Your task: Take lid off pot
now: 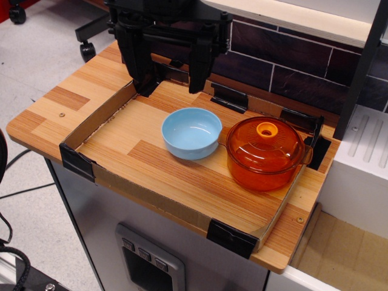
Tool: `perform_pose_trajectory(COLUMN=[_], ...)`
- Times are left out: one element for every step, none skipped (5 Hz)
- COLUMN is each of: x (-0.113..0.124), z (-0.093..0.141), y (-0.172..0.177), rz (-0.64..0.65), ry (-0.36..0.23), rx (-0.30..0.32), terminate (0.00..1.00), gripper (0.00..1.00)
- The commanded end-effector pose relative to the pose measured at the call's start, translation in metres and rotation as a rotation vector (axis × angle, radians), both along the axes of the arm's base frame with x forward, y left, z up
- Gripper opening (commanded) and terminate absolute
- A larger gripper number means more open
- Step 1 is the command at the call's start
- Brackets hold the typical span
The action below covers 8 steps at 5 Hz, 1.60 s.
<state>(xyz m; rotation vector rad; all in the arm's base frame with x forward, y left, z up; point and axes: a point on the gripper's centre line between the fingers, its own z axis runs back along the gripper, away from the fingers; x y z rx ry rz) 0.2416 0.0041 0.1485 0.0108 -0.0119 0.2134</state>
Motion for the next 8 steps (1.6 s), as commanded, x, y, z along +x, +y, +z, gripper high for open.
perform_pose_trajectory(x=[0.0,0.01,0.021,0.033,0.045,0.063,0.073,0.075], z=[0.0,-0.004,-0.005,-0.011,-0.019,-0.027,-0.039,-0.053], y=[0.0,-0.023,-0.043,-0.06,-0.067,-0.069,-0.068,-0.069], rz=[0.0,0.015,0.038,0.068,0.093,0.123,0.13,0.122], ry=[0.0,-0.055,-0.054,-0.101,-0.102,-0.088,-0.07,-0.056], rx=[0.0,-0.029,-0.1,-0.094,-0.088,-0.081,-0.062,-0.035], terminate=[0.0,0.0,0.0,0.0,0.0,0.0,0.0,0.0], gripper=[1.0,1.0,1.0,1.0,1.0,1.0,1.0,1.0])
